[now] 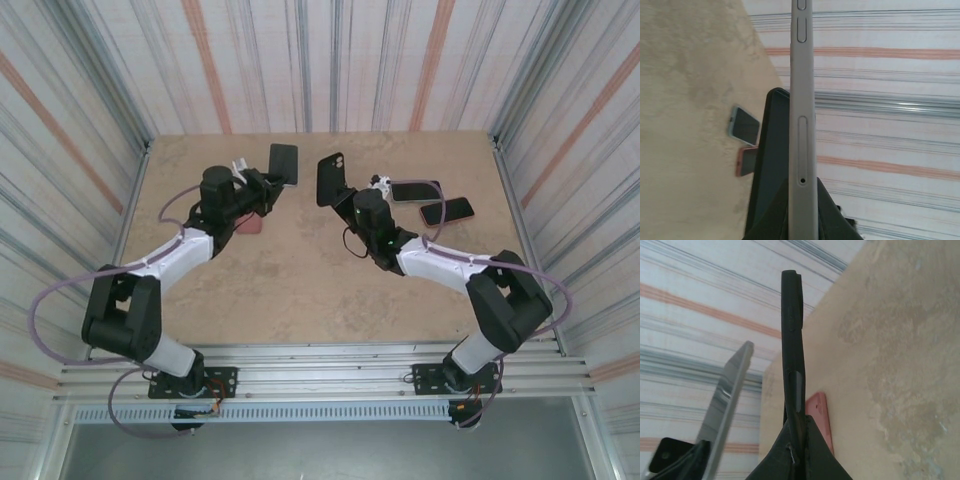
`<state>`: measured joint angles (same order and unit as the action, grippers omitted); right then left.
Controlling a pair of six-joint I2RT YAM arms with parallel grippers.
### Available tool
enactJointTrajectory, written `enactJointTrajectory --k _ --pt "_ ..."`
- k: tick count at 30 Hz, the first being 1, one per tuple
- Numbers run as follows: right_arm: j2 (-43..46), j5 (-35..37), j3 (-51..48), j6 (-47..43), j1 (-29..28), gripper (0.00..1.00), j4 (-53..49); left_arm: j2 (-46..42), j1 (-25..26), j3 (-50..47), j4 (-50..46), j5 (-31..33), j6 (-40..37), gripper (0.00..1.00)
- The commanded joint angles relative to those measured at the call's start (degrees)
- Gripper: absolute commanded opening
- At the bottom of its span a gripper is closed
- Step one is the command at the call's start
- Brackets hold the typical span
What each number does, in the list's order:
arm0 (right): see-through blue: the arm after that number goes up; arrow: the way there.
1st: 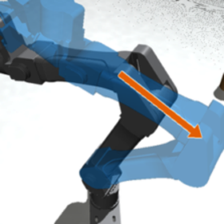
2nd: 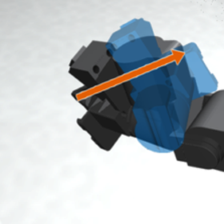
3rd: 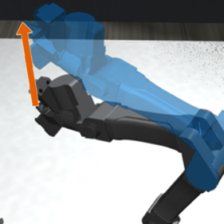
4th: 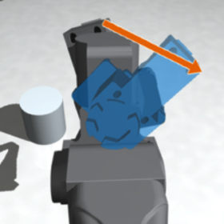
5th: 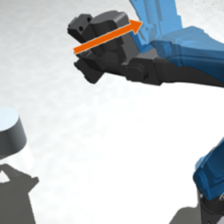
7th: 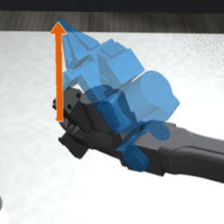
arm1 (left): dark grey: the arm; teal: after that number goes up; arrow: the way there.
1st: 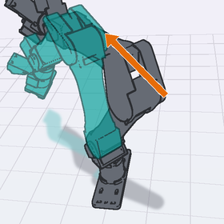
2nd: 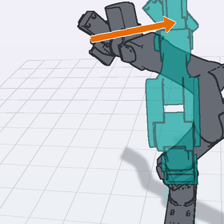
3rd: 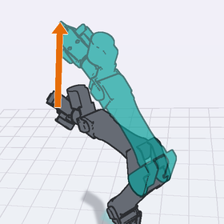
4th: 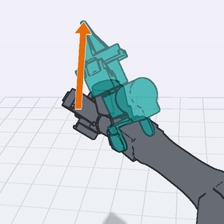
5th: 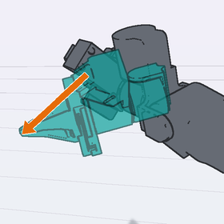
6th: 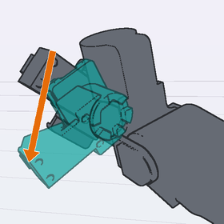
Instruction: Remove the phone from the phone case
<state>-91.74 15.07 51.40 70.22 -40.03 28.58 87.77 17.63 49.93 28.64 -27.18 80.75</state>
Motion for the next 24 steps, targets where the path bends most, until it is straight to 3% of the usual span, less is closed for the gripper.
enactJointTrajectory --k 1,14,24 --pt "-1.9 -0.5 0.0 3.8 -0.6 0.00 0.6 1.7 -0.8 -2.0 8.8 -1.5 -4.5 0.00" --pt "-6.2 -2.9 1.3 5.5 -0.8 0.00 -0.3 15.2 -2.8 -1.2 14.4 -5.2 -5.8 0.00" --pt "-7.5 -4.6 1.8 6.0 0.0 0.00 -0.3 20.4 -3.0 -0.1 14.9 -3.5 -5.0 0.00"
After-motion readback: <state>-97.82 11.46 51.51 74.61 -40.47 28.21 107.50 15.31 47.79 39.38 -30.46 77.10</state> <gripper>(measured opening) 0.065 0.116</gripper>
